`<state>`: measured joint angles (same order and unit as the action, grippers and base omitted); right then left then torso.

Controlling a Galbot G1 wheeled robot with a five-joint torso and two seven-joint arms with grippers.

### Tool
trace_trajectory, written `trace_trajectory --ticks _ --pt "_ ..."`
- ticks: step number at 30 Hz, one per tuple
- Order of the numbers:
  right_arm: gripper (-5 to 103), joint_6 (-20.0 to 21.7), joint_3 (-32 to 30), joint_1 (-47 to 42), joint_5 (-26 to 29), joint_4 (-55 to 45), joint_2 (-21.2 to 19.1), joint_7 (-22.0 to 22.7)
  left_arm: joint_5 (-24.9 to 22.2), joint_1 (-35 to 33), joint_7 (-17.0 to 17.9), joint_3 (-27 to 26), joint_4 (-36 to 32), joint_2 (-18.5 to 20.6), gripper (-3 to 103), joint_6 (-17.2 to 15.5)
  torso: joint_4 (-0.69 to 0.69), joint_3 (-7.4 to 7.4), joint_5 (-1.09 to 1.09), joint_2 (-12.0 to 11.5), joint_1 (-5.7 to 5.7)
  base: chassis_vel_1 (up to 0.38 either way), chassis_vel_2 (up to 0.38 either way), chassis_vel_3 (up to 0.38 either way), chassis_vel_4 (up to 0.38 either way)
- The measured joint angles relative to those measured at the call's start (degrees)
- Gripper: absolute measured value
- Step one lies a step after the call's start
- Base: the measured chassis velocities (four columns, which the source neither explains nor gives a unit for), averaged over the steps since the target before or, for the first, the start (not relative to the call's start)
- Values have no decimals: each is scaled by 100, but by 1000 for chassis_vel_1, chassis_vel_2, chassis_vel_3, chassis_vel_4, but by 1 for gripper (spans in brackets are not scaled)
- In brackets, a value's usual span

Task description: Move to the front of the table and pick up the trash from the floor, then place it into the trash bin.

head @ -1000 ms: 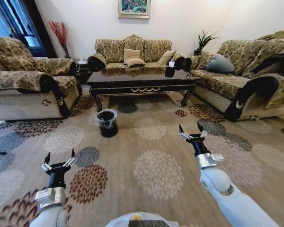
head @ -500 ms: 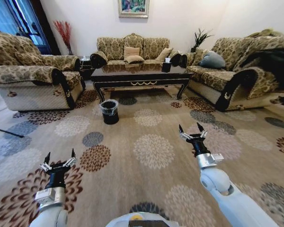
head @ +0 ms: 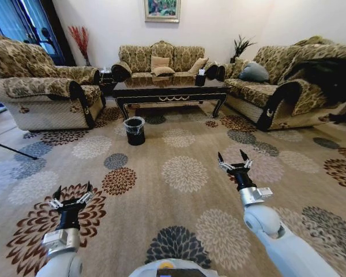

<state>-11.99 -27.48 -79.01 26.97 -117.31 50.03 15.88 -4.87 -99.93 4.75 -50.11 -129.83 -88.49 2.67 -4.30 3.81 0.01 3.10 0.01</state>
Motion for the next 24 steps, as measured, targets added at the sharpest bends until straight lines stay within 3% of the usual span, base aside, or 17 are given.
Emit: trace_trajectory --ticks 14,24 --pt "100 0 0 -1 0 -1 0 0 0 -1 0 -1 0 0 100 0 -1 -2 -2 0 0 -9 -3 3 3" --pt "100 0 0 -1 0 0 0 0 0 -1 -2 1 -1 0 100 0 -2 -2 2 0 0 -117 -113 125 106"
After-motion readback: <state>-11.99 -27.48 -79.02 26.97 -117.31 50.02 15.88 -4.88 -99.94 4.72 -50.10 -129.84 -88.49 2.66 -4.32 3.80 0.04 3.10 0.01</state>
